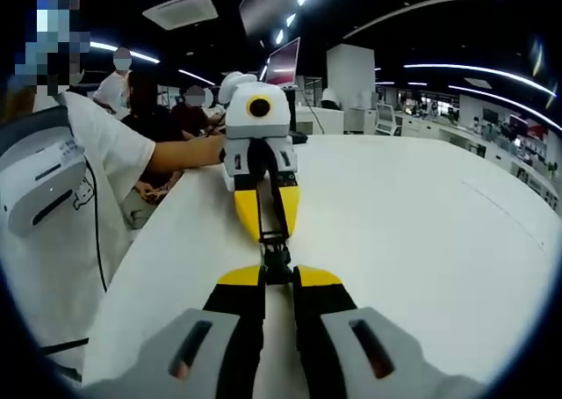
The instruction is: Snap the two parts of the plastic buckle together until the buckle closes and remains connected.
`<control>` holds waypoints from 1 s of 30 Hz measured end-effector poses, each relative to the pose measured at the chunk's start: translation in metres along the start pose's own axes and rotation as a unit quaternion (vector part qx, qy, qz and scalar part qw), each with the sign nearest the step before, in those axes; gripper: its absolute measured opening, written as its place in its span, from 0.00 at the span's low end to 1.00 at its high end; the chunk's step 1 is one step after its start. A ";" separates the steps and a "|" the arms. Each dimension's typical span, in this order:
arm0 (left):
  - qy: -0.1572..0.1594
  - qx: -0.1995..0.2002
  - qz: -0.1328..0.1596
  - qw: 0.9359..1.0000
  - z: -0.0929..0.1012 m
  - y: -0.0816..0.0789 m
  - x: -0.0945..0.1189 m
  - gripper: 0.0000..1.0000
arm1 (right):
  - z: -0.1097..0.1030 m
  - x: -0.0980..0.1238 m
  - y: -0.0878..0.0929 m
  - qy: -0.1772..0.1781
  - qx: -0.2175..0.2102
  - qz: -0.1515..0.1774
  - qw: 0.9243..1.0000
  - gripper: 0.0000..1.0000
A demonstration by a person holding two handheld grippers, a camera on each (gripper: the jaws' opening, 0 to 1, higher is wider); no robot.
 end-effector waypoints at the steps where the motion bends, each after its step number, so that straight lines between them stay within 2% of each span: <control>1: -0.001 -0.001 -0.001 1.000 0.000 0.000 0.000 0.11 | 0.000 0.000 0.000 0.001 0.001 0.000 1.000 0.12; 16: 0.001 -0.001 -0.010 1.000 -0.001 -0.001 -0.004 0.11 | 0.001 0.000 0.003 0.002 0.016 -0.010 1.000 0.11; 18: 0.009 0.000 -0.006 1.000 0.002 -0.003 -0.006 0.11 | -0.001 0.000 -0.001 -0.005 0.013 0.000 1.000 0.11; 19: 0.014 0.000 -0.025 1.000 0.004 0.001 -0.008 0.11 | -0.001 0.000 0.000 -0.009 0.012 -0.005 1.000 0.11; 21: -0.006 -0.012 -0.020 1.000 -0.001 -0.003 -0.012 0.11 | 0.001 -0.001 0.004 0.006 0.033 -0.026 0.999 0.11; 24: -0.002 -0.010 -0.027 1.000 0.000 -0.001 -0.012 0.11 | 0.000 0.000 -0.001 0.001 0.028 -0.014 1.000 0.11; 30: 0.000 -0.005 -0.027 1.000 0.001 -0.001 -0.013 0.11 | 0.001 -0.001 -0.002 -0.002 0.034 -0.015 0.999 0.11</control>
Point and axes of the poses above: the point that each gripper's makers call its tool centre point, and the gripper's own axes: x roughly backward along the fingers, z roughly to its right, y roughly out of its underside, the point moved 1 cm from there along x, roughly backward along the fingers, and after that the axes turned 11 degrees about -z, right-handed, at the moved point
